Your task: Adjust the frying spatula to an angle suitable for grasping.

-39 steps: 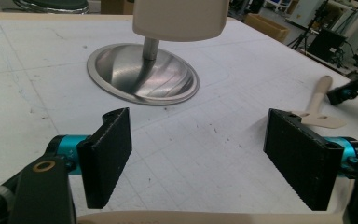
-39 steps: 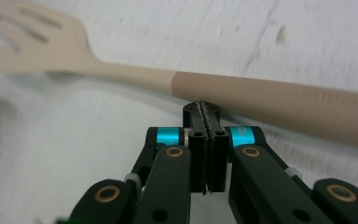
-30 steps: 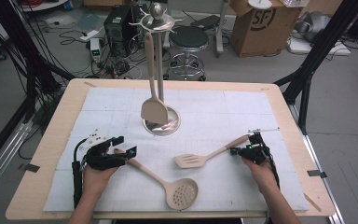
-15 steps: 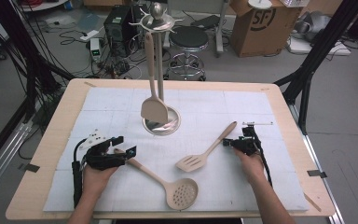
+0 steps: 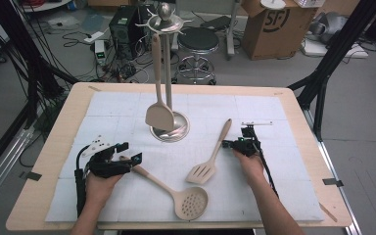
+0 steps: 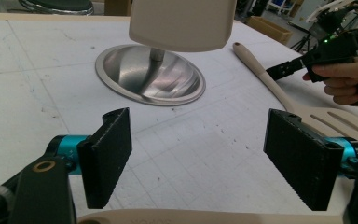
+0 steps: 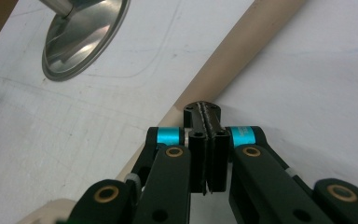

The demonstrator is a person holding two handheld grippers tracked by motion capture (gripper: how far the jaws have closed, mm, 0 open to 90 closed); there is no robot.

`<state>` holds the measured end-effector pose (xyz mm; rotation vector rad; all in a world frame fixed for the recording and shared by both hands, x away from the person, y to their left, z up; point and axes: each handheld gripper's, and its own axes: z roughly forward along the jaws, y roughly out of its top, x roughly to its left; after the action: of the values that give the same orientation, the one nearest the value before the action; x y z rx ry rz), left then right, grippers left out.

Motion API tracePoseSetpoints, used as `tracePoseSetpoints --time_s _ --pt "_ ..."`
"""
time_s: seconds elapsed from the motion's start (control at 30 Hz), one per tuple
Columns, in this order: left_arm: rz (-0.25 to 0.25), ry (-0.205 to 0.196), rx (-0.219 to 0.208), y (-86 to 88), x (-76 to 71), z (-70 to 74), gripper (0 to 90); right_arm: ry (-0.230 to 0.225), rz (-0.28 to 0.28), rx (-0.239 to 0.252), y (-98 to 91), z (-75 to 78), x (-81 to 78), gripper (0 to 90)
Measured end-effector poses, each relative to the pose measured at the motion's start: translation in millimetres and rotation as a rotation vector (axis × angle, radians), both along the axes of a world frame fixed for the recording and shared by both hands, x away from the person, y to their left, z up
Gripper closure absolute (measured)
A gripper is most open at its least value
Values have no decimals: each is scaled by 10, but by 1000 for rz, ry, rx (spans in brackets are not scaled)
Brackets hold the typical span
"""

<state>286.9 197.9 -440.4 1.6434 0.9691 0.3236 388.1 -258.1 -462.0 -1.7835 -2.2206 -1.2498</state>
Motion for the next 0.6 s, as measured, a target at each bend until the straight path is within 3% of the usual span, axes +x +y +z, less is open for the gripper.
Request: tracePoseSetpoints --time_s 0.1,0.2,0.3,0.47,0.6 --pt "1 -2 2 7 2 2 240 6 26 -11 91 23 50 896" --pt "1 1 1 14 -3 4 240 -45 17 -37 175 113 40 896" --pt "0 3 0 6 -2 -3 240 -88 19 15 226 219 -17 897" --pt "-8 -2 0 -9 -8 6 241 -48 190 -15 553 279 -71 896" --pt "-3 1 -6 17 -4 3 241 0 280 -101 717 206 -118 896"
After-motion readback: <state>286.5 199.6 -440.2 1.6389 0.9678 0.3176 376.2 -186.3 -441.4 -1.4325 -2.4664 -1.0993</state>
